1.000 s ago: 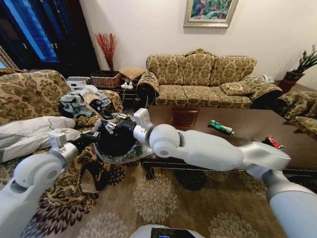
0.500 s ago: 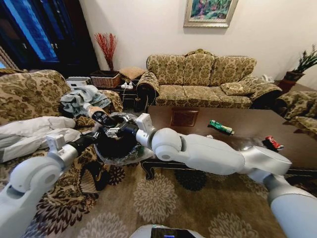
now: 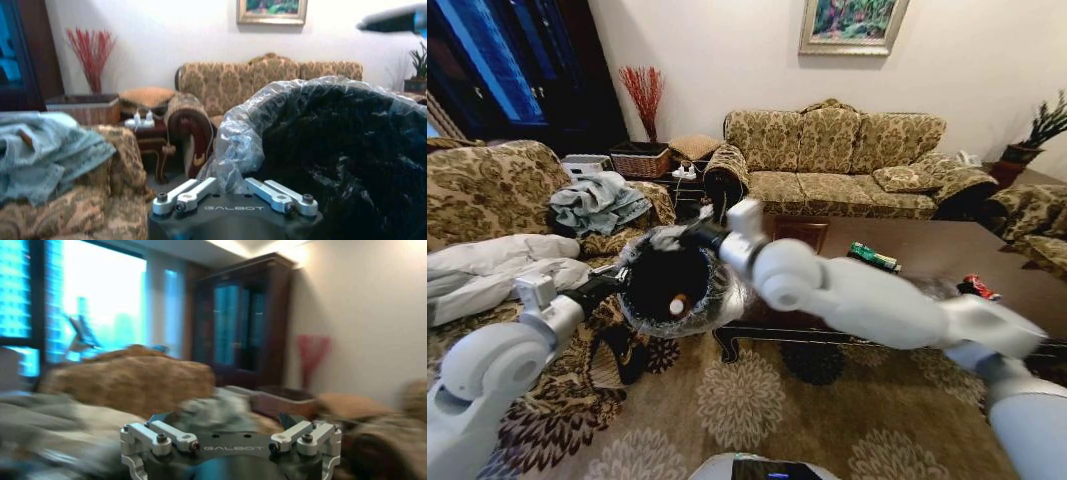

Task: Move to the front of the table and place the trash on the table into the trash bin.

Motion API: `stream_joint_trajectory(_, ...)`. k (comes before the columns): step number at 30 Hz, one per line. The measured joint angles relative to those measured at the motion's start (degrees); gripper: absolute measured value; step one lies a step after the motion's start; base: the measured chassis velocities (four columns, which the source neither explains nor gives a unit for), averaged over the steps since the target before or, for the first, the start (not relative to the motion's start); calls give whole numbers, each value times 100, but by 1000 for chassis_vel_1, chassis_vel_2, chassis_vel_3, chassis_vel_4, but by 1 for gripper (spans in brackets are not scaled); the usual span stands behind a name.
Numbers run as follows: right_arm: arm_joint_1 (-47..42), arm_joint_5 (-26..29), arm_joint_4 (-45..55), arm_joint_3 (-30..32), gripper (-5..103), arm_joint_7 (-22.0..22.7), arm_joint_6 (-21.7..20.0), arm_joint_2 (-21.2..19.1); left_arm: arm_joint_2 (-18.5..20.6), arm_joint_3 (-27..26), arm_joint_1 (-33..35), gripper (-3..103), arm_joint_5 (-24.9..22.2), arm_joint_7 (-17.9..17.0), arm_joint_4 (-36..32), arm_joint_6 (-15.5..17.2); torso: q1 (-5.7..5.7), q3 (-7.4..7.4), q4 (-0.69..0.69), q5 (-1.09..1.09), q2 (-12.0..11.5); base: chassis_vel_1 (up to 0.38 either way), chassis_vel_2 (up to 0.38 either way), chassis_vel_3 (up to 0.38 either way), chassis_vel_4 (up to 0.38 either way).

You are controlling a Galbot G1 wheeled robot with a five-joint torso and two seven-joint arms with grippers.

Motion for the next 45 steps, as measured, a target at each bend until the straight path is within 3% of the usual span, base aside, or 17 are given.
stream_joint_trajectory(1, 0, 0, 0, 0, 100, 0, 0, 0, 0, 0, 0, 2, 0, 0, 0, 0, 0, 0, 0, 0, 0, 0, 0, 0, 0)
stream_joint_trajectory(4, -1021, -345, 339, 1042, 100, -245, -61, -1114, -249, 64, -70, 2, 231, 89, -165, -43, 0, 0, -5, 7, 0, 0, 0, 0, 0)
stream_joint_trajectory(5, -1021, -345, 339, 1042, 100, -245, -61, -1114, -249, 64, -70, 2, 231, 89, -165, -43, 0, 0, -5, 7, 0, 0, 0, 0, 0)
stream_joint_trajectory(8, -2769, -871, 556, 2419, 100, -214, -79, -1726, -547, 94, -26, 2, 272, 117, -329, -44, -1, -1, -7, 5, 0, 0, 0, 0, 0)
stream_joint_trajectory(9, -2769, -871, 556, 2419, 100, -214, -79, -1726, -547, 94, -26, 2, 272, 117, -329, -44, -1, -1, -7, 5, 0, 0, 0, 0, 0)
stream_joint_trajectory(12, -4230, -1651, 531, 3476, 100, -168, -243, -1579, -853, 72, 67, 2, 441, 202, -454, -45, -2, -1, -2, -1, 0, 0, 0, 0, 0)
stream_joint_trajectory(14, -4506, -1802, 534, 3629, 100, -86, -365, -1438, -962, 70, 99, 2, 550, 256, -485, -51, -1, -1, -1, 0, 0, 0, 0, 0, 0)
stream_joint_trajectory(16, -5252, -2010, 663, 4119, 100, 141, -807, -1071, -1218, 90, 190, 2, 726, 311, -538, -78, 0, 0, 3, 0, 0, 0, 0, 0, 0)
stream_joint_trajectory(22, -6175, -2584, 783, 4693, 100, 94, -957, -742, -1449, 152, 222, 2, 811, 337, -594, -82, -1, -1, -4, 1, 0, 0, 0, 0, 0)
stream_joint_trajectory(26, -6765, -2920, 1029, 5250, 100, -97, -597, -675, -1483, 145, 227, 2, 837, 333, -621, -82, 0, 0, 0, 0, 0, 0, 0, 0, 0)
stream_joint_trajectory(28, -7324, -3220, 1277, 5836, 100, -853, -240, -675, -1510, 98, 258, 2, 837, 327, -645, -81, 1, 0, -1, -1, 0, 0, 0, 0, 0)
stream_joint_trajectory(30, -7927, -3894, 1553, 6209, 100, -1940, 721, -885, -1545, 61, 318, 2, 836, 328, -654, -82, 0, 0, -5, 1, 0, 0, 0, 0, 0)
stream_joint_trajectory(31, -7927, -3894, 1553, 6209, 100, -1940, 721, -885, -1545, 61, 318, 2, 836, 328, -654, -82, 0, 0, -5, 1, 0, 0, 0, 0, 0)
stream_joint_trajectory(34, -8240, -5124, 1927, 6269, 100, -2938, 2678, -1777, -1580, 76, 368, 2, 835, 331, -654, -81, -1, -1, -1, -1, 1, 0, 0, 0, 0)
stream_joint_trajectory(35, -8240, -5124, 1927, 6269, 100, -2938, 2678, -1777, -1580, 76, 368, 2, 835, 331, -654, -81, -1, -1, -1, -1, 1, 0, 0, 0, 0)
stream_joint_trajectory(39, -7817, -4790, 2079, 6099, 100, -2967, 3019, -2608, -1666, 96, 403, 2, 836, 336, -661, -68, 0, 1, -1, -2, 0, 0, 0, 0, 0)
stream_joint_trajectory(45, -6961, -4504, 2081, 5650, 100, -2934, 2768, -2696, -1731, 41, 402, 2, 821, 412, -662, -109, 0, 1, 0, -1, 0, 0, 0, 0, 0)
